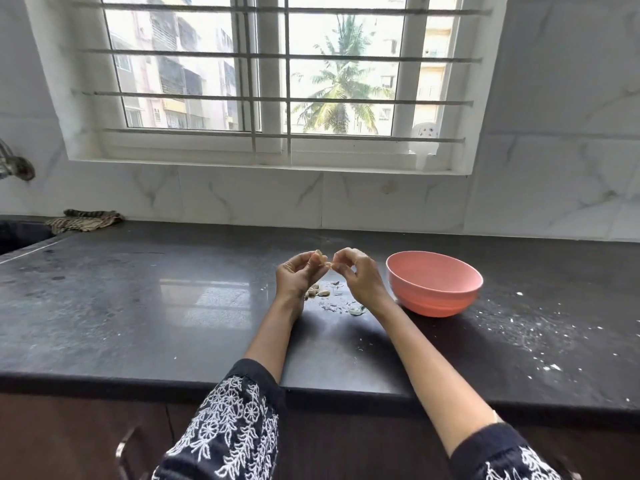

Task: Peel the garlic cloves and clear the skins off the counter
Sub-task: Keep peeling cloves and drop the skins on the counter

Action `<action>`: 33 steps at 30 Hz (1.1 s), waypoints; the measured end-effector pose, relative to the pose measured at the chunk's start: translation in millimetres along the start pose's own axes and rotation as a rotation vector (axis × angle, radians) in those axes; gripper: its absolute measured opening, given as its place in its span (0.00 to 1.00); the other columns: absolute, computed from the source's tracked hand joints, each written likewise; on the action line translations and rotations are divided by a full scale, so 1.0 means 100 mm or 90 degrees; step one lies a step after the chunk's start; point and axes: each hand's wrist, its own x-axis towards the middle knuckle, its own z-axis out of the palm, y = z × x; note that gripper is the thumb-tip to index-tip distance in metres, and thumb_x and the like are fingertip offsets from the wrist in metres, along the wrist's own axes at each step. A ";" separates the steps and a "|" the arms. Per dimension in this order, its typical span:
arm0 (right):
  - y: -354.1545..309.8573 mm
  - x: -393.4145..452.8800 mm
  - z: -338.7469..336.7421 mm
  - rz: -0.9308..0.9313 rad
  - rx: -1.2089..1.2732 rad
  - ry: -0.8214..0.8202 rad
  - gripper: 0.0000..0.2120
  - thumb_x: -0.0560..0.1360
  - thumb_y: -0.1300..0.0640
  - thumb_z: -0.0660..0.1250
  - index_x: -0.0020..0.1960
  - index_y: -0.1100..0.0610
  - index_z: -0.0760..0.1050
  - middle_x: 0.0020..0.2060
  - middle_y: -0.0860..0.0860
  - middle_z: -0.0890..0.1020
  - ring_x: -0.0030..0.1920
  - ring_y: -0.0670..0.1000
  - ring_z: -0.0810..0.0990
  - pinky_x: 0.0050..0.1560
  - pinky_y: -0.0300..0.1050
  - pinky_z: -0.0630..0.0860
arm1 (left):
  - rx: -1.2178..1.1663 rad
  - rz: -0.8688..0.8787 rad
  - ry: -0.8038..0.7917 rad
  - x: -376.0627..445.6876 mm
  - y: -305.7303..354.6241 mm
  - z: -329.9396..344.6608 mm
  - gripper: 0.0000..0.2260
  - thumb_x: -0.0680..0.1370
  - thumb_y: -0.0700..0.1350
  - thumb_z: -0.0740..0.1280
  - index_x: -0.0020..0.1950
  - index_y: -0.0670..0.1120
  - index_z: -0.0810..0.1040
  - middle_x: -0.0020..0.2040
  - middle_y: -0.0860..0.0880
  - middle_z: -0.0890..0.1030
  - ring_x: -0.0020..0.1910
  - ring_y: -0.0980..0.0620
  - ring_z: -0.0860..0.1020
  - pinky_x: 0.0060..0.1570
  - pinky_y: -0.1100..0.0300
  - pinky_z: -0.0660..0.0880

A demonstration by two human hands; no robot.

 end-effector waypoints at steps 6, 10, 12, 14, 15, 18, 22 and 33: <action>-0.02 -0.01 -0.02 0.016 0.012 0.048 0.12 0.71 0.72 0.62 0.41 0.56 0.78 0.35 0.47 0.82 0.39 0.45 0.80 0.43 0.38 0.73 | -0.029 0.001 0.016 -0.01 0.02 0.02 0.02 0.75 0.35 0.66 0.43 0.39 0.77 0.32 0.49 0.83 0.31 0.54 0.82 0.35 0.67 0.79; -0.05 0.02 -0.03 0.036 0.028 0.107 0.11 0.73 0.65 0.64 0.52 0.56 0.80 0.41 0.49 0.85 0.43 0.47 0.81 0.47 0.36 0.74 | 0.049 0.003 -0.021 -0.01 0.00 0.02 0.02 0.75 0.36 0.67 0.43 0.40 0.78 0.31 0.50 0.83 0.31 0.56 0.82 0.34 0.66 0.79; -0.07 0.01 -0.02 -0.003 0.011 0.109 0.09 0.73 0.61 0.67 0.52 0.55 0.82 0.42 0.49 0.84 0.40 0.46 0.79 0.44 0.31 0.72 | 0.101 0.001 -0.049 -0.02 -0.02 0.01 0.01 0.75 0.37 0.67 0.43 0.41 0.78 0.31 0.50 0.83 0.31 0.56 0.82 0.34 0.65 0.79; -0.07 -0.01 -0.01 -0.030 0.001 0.091 0.07 0.72 0.61 0.70 0.48 0.54 0.83 0.41 0.49 0.84 0.37 0.46 0.78 0.41 0.31 0.71 | 0.128 -0.003 -0.061 -0.03 -0.04 0.01 0.01 0.74 0.38 0.68 0.43 0.42 0.79 0.32 0.49 0.83 0.31 0.56 0.82 0.35 0.63 0.80; -0.07 -0.01 -0.01 -0.031 -0.001 0.087 0.05 0.71 0.61 0.71 0.46 0.54 0.83 0.40 0.49 0.84 0.37 0.47 0.78 0.41 0.34 0.72 | 0.132 -0.003 -0.060 -0.03 -0.04 0.01 0.01 0.74 0.39 0.69 0.43 0.42 0.79 0.32 0.49 0.83 0.32 0.56 0.82 0.35 0.63 0.80; -0.05 -0.01 -0.01 -0.014 0.032 0.106 0.01 0.69 0.59 0.74 0.39 0.54 0.82 0.34 0.46 0.83 0.36 0.46 0.80 0.41 0.40 0.74 | 0.128 -0.003 -0.057 -0.03 -0.03 0.02 0.01 0.73 0.37 0.69 0.43 0.40 0.79 0.32 0.47 0.83 0.31 0.55 0.82 0.36 0.65 0.79; -0.04 -0.01 -0.03 0.011 0.054 0.090 0.03 0.68 0.56 0.75 0.36 0.52 0.81 0.32 0.44 0.82 0.38 0.48 0.81 0.43 0.43 0.74 | 0.141 -0.004 -0.055 -0.03 -0.03 0.01 0.02 0.73 0.37 0.70 0.41 0.42 0.79 0.31 0.48 0.83 0.31 0.55 0.82 0.36 0.64 0.80; 0.09 0.02 -0.12 0.000 -0.023 -0.030 0.03 0.68 0.62 0.73 0.39 0.58 0.79 0.30 0.42 0.77 0.31 0.39 0.74 0.35 0.30 0.69 | 0.259 0.041 -0.112 -0.02 -0.05 -0.03 0.05 0.72 0.31 0.69 0.38 0.39 0.78 0.26 0.50 0.80 0.25 0.56 0.78 0.31 0.64 0.77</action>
